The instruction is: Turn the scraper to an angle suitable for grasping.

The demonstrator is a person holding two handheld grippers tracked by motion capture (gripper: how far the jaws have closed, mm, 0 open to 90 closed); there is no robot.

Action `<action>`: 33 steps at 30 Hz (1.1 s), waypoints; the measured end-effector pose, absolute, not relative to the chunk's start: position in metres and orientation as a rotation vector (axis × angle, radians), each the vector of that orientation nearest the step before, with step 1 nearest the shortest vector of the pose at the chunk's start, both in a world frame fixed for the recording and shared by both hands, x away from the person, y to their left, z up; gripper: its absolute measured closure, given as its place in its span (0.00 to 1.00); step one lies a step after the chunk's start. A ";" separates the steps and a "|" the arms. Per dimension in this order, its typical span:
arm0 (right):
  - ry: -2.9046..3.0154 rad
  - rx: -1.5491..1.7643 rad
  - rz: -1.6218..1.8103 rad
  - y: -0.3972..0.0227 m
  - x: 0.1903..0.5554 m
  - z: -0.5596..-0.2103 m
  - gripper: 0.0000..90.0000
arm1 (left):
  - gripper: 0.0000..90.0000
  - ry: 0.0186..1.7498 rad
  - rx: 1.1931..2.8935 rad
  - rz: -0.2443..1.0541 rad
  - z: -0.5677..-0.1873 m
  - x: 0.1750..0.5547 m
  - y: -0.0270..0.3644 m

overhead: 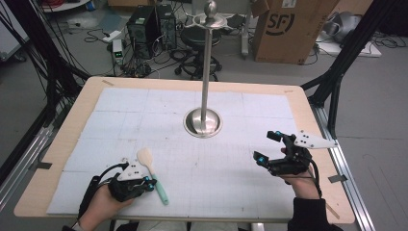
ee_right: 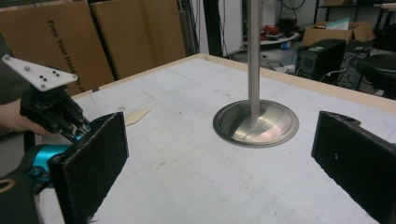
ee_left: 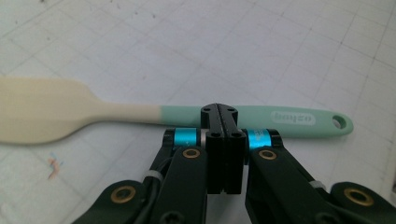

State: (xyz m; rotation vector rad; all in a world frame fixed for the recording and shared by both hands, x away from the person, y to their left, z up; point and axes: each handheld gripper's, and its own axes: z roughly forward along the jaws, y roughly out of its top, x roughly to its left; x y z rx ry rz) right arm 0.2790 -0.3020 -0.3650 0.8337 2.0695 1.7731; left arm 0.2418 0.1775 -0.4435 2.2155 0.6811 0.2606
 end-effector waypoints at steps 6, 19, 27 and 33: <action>2.050 0.837 1.784 -0.304 0.277 -0.363 0.03 | 1.00 0.687 2.201 0.242 -0.445 0.260 0.156; 2.087 0.845 1.783 -0.299 0.282 -0.370 0.03 | 1.00 0.724 2.083 0.192 -0.426 0.297 0.153; 2.075 0.841 1.799 -0.299 0.279 -0.366 0.03 | 1.00 0.744 2.172 0.261 -0.438 0.316 0.152; 2.084 0.847 1.794 -0.298 0.281 -0.367 0.03 | 1.00 0.801 2.175 0.279 -0.443 0.328 0.160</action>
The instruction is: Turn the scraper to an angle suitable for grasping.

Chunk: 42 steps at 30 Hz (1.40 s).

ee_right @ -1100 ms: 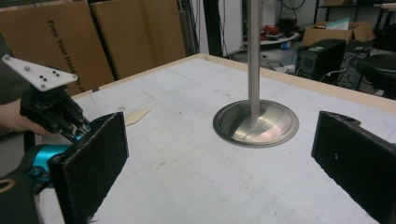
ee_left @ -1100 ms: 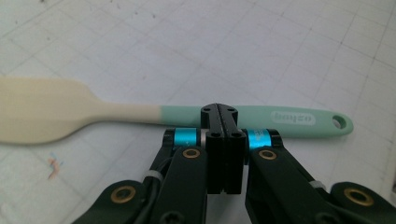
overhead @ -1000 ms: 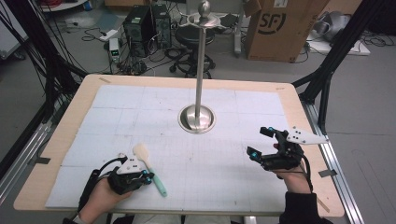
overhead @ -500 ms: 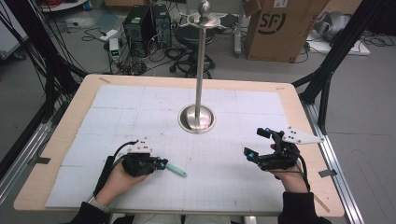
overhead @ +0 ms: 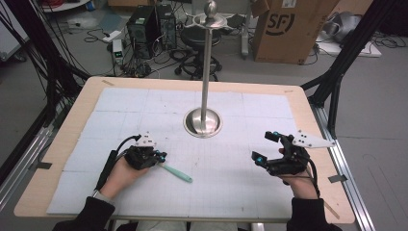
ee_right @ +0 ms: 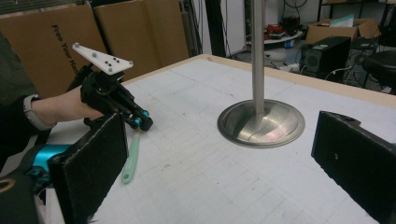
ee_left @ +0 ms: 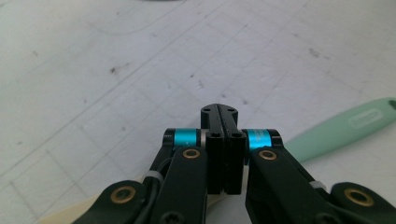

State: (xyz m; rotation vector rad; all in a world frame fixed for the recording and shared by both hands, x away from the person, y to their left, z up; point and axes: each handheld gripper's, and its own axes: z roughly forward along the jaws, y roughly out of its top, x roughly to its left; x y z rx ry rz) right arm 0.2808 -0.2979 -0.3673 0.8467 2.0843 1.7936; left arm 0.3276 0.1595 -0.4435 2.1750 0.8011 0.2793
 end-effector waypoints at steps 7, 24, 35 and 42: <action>2.073 0.849 1.800 -0.300 0.280 -0.366 0.03 | 1.00 0.751 2.212 0.340 -0.443 0.326 0.162; 2.079 0.853 1.791 -0.300 0.282 -0.368 0.03 | 1.00 0.808 2.258 0.326 -0.438 0.294 0.168; 2.084 0.846 1.799 -0.299 0.283 -0.368 0.03 | 1.00 0.801 2.262 0.328 -0.438 0.264 0.173; 2.102 0.839 1.786 -0.294 0.286 -0.369 0.03 | 1.00 0.775 2.228 0.313 -0.432 0.262 0.177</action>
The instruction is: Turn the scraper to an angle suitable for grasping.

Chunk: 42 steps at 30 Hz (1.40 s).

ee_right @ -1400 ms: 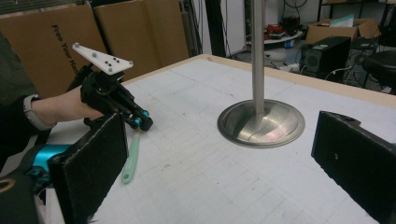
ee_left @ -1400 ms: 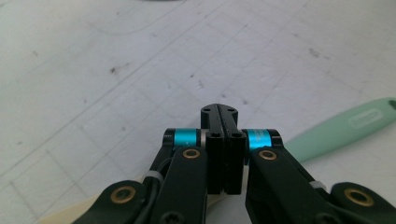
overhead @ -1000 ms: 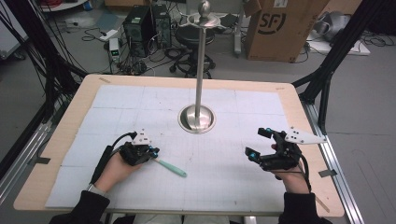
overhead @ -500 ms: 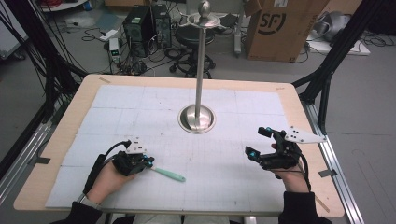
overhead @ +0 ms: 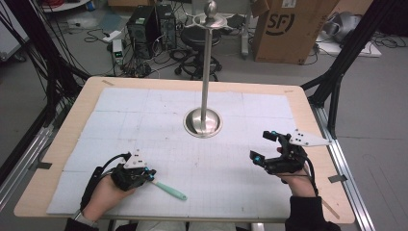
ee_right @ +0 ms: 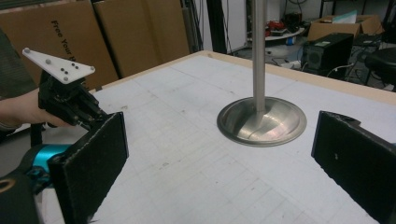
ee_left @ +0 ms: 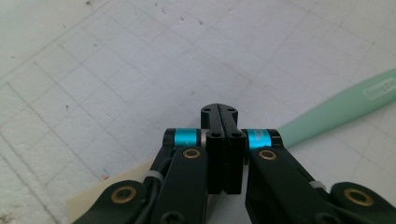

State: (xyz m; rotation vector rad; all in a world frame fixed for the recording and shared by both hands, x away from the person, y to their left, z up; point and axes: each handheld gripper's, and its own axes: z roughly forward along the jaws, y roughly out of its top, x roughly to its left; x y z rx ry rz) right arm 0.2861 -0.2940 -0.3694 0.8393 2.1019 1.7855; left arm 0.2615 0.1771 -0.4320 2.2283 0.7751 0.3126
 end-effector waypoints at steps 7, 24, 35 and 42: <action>2.077 0.864 1.804 -0.299 0.289 -0.369 0.03 | 1.00 0.693 2.172 0.288 -0.425 0.232 0.177; 2.106 0.854 1.776 -0.292 0.291 -0.372 0.03 | 1.00 0.625 2.232 0.254 -0.443 0.231 0.151; 2.101 0.856 1.774 -0.293 0.287 -0.370 0.03 | 1.00 0.734 2.178 0.299 -0.446 0.267 0.134; 2.110 0.861 1.766 -0.292 0.288 -0.372 0.03 | 1.00 0.762 2.131 0.343 -0.450 0.288 0.131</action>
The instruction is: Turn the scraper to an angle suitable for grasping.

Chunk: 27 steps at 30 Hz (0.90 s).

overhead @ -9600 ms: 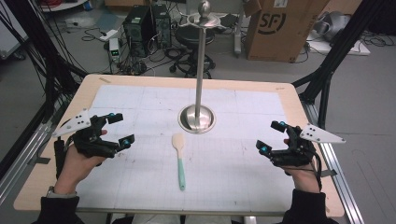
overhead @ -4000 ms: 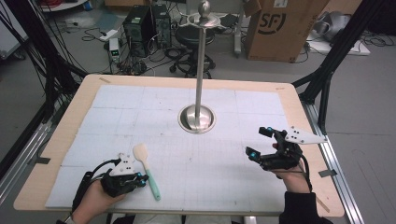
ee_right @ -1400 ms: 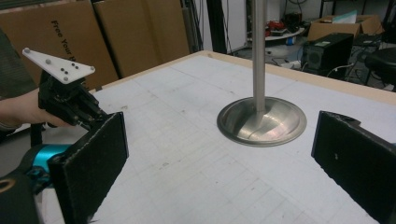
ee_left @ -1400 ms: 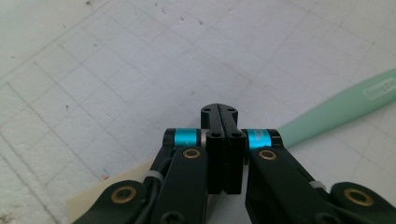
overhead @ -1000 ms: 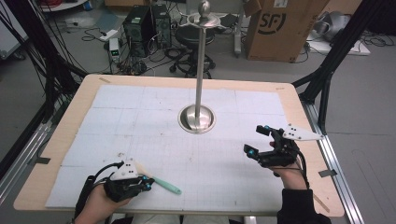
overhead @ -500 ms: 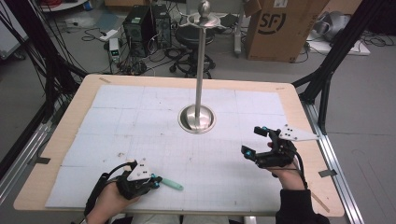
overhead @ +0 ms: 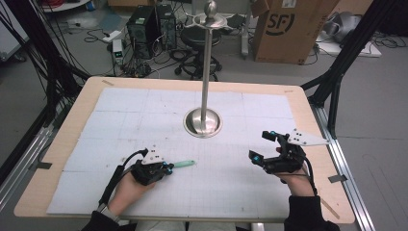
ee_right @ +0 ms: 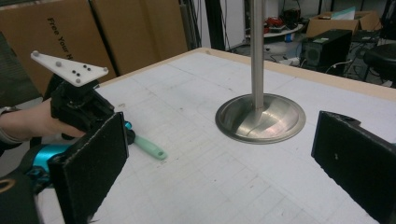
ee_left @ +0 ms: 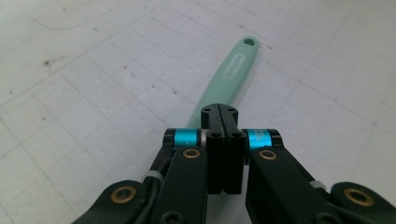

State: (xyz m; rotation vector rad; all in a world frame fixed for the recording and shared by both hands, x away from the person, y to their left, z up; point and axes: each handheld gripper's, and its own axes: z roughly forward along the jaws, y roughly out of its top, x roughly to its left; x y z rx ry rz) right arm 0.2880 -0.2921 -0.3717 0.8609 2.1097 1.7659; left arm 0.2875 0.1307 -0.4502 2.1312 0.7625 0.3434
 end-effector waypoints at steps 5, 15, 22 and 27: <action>2.114 0.858 1.765 -0.292 0.288 -0.372 0.03 | 1.00 0.783 2.111 0.324 -0.451 0.293 0.132; 2.118 0.858 1.769 -0.292 0.291 -0.374 0.03 | 1.00 0.754 2.068 0.328 -0.436 0.288 0.149; 2.120 0.855 1.770 -0.292 0.291 -0.375 0.03 | 0.93 0.796 2.012 0.289 -0.425 0.287 0.175; 2.126 0.849 1.772 -0.291 0.291 -0.375 0.03 | 0.80 0.750 1.964 0.251 -0.412 0.285 0.187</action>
